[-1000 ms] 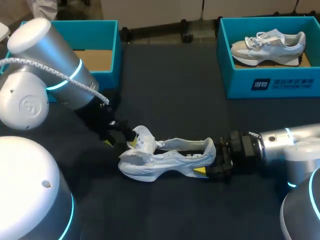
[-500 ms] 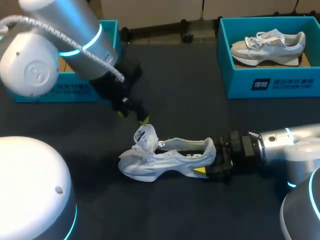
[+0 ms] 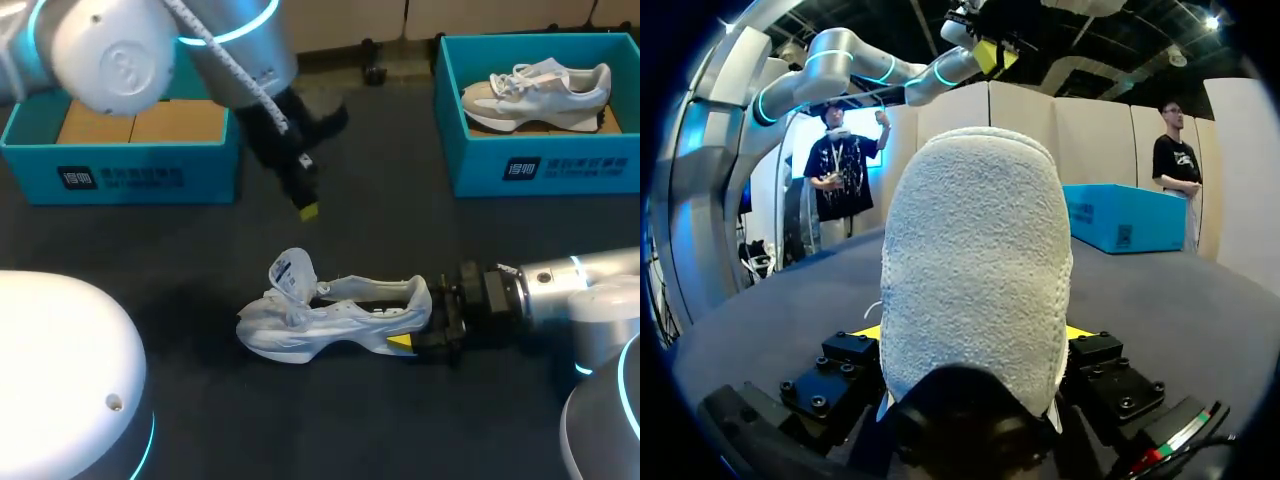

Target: Take the shoe out of the shoebox, open the shoe tongue, remove and reinsert the insole, then place the shoe into the shoebox

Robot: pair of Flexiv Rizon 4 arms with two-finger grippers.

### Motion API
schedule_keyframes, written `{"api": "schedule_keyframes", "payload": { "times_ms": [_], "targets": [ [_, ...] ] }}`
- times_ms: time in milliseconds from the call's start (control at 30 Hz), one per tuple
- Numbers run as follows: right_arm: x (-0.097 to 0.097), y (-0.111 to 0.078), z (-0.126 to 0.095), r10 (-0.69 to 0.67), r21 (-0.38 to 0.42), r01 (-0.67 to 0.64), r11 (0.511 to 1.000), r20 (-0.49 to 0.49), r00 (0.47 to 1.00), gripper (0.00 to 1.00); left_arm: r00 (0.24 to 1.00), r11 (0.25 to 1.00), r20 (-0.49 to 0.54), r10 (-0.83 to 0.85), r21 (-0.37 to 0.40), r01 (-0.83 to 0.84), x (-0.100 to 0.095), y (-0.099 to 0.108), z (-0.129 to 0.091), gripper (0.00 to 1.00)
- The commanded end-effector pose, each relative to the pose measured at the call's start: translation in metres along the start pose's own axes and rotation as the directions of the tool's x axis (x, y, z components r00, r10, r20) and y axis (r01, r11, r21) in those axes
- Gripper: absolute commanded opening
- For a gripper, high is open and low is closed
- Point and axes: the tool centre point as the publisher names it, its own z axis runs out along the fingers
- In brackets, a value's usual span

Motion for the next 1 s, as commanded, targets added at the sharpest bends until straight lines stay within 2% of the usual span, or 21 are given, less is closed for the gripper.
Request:
{"api": "schedule_keyframes", "payload": {
  "times_ms": [33, 433, 567, 767, 1000],
  "targets": [
    [-0.001, -0.001, 0.001, 0.001, 0.006, -0.001, 1.0, -0.003, 1.0, 0.0, 0.955, 0.925, -0.175, 0.241, -0.254, -0.281, -0.009, -0.025, 0.015, 0.0],
    [-0.001, -0.001, 0.001, 0.001, 0.006, -0.001, 1.0, -0.003, 1.0, 0.0, 0.955, 0.925, -0.175, 0.241, -0.254, -0.281, -0.009, -0.025, 0.015, 0.0],
    [-0.001, -0.001, 0.001, 0.001, 0.006, -0.001, 1.0, -0.003, 1.0, 0.0, 0.915, 0.882, -0.185, 0.359, -0.252, -0.397, 0.006, -0.028, 0.046, 0.0],
    [-0.001, -0.001, 0.001, 0.001, 0.006, -0.001, 1.0, -0.003, 1.0, 0.0, 0.894, 0.856, -0.182, 0.409, -0.263, -0.445, 0.019, -0.027, 0.082, 0.0],
    [-0.001, -0.001, 0.001, 0.001, 0.006, -0.001, 1.0, -0.003, 1.0, 0.0, 0.886, 0.847, -0.201, 0.418, -0.266, -0.46, 0.021, -0.028, 0.088, 0.0]
  ]
}}
